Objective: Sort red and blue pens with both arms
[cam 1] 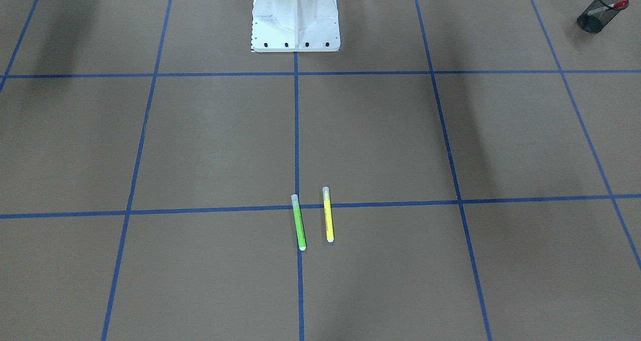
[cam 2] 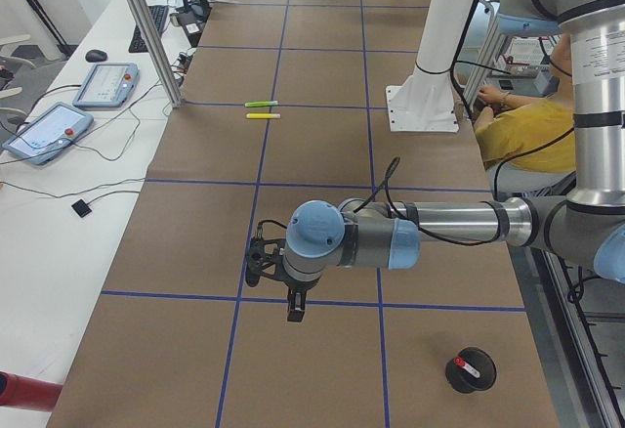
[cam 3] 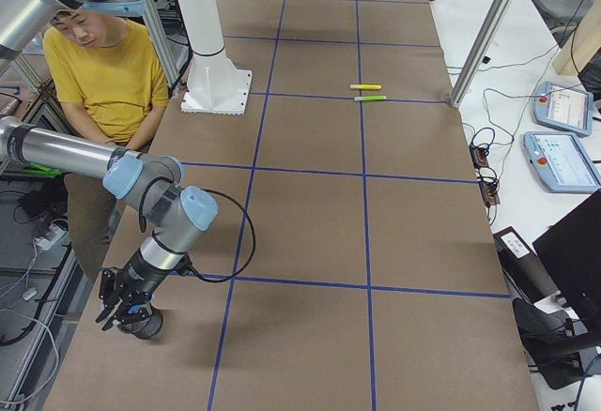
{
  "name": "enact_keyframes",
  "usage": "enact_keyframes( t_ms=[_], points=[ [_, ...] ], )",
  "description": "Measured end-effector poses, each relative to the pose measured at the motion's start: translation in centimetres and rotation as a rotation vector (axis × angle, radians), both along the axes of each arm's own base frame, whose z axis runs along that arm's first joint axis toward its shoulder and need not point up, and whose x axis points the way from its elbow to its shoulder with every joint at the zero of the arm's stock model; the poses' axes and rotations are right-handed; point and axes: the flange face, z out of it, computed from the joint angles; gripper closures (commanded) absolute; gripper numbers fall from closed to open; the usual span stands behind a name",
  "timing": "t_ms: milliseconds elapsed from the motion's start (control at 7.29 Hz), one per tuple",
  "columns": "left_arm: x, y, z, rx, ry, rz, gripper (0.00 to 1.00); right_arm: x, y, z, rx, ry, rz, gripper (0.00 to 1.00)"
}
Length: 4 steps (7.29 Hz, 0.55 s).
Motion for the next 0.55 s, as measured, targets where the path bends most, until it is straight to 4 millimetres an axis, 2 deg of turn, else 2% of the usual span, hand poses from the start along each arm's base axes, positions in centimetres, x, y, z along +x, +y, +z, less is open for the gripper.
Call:
enact_keyframes(
  t_ms=[274,549],
  points=[
    [0.0,0.0,-0.1,0.012,-0.002,0.000,0.00,-0.3,1.6,1.9,-0.064,-0.004,0.065,1.00],
    [0.0,0.1,0.0,0.015,-0.002,0.000,0.00,-0.6,2.7,2.7,-0.110,-0.006,0.126,1.00]
  ],
)
